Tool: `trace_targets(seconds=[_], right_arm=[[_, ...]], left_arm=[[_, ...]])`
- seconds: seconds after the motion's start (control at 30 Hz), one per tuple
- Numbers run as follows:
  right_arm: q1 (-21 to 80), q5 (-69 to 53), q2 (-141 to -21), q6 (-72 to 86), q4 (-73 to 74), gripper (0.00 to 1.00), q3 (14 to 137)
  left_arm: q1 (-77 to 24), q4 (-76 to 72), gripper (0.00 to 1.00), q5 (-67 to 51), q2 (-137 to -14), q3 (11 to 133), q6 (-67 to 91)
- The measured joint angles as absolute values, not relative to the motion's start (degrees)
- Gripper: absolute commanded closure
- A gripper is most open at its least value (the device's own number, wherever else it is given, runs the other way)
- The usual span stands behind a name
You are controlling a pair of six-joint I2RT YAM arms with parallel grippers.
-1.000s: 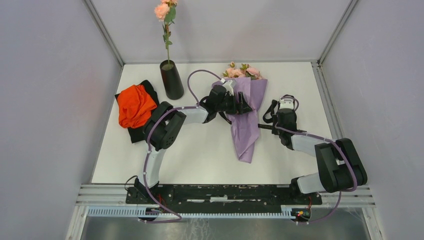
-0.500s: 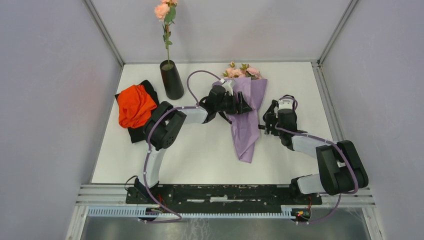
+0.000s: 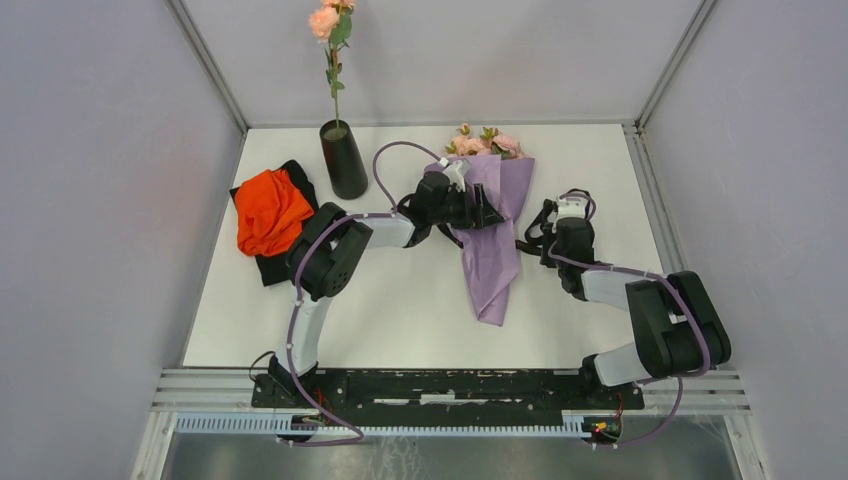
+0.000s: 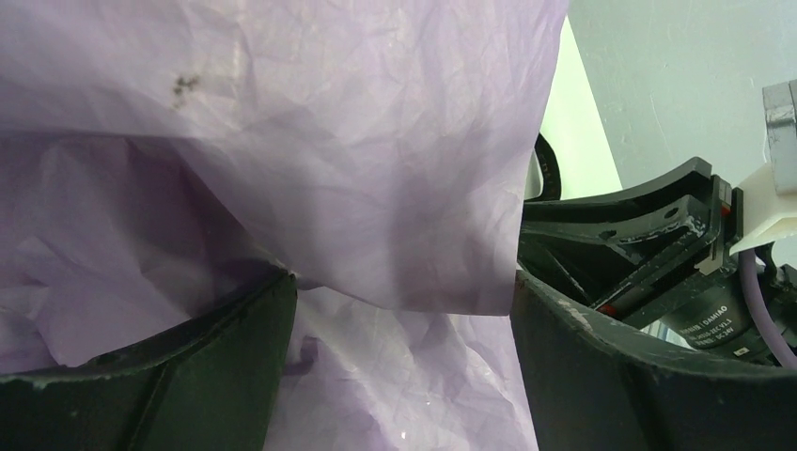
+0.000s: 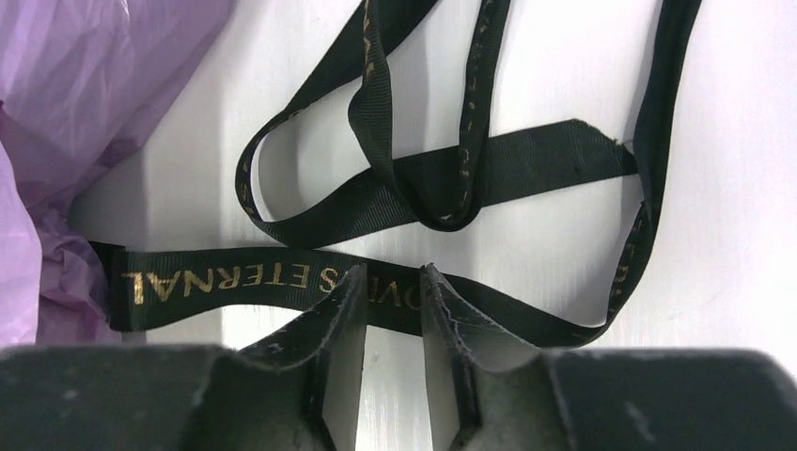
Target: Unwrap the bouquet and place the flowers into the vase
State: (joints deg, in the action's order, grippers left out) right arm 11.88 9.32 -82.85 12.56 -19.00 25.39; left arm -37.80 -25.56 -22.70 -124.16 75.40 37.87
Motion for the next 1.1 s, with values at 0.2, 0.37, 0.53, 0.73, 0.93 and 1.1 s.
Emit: trace_targets(seconds=[0.2, 0.37, 0.53, 0.73, 0.93, 1.1], right_arm=[[11.9, 7.7, -85.2, 12.8, -21.7, 0.61, 26.2], [12.0, 4.5, -86.0, 13.4, -23.2, 0.21, 26.7], [12.6, 3.5, -85.2, 12.6, -22.2, 0.1, 26.8], [12.8, 4.0, -85.8, 11.6, -21.5, 0.17, 27.4], [12.9, 6.9, -87.5, 11.3, -20.2, 0.48, 29.5], [12.7, 8.6, -88.3, 11.7, -19.3, 0.8, 30.3]], left_arm=[[-37.4, -26.3, 0.11, -23.0, -124.2, 74.9, 37.9], [-37.1, -26.8, 0.11, -23.2, -124.2, 74.6, 37.9], [-36.8, -27.1, 0.11, -23.7, -124.3, 74.6, 38.0], [-36.6, -28.4, 0.11, -24.4, -125.1, 74.6, 39.2], [-36.4, -29.0, 0.11, -24.6, -125.1, 74.2, 39.5], [-36.3, -29.6, 0.11, -24.8, -125.1, 74.0, 39.6]])
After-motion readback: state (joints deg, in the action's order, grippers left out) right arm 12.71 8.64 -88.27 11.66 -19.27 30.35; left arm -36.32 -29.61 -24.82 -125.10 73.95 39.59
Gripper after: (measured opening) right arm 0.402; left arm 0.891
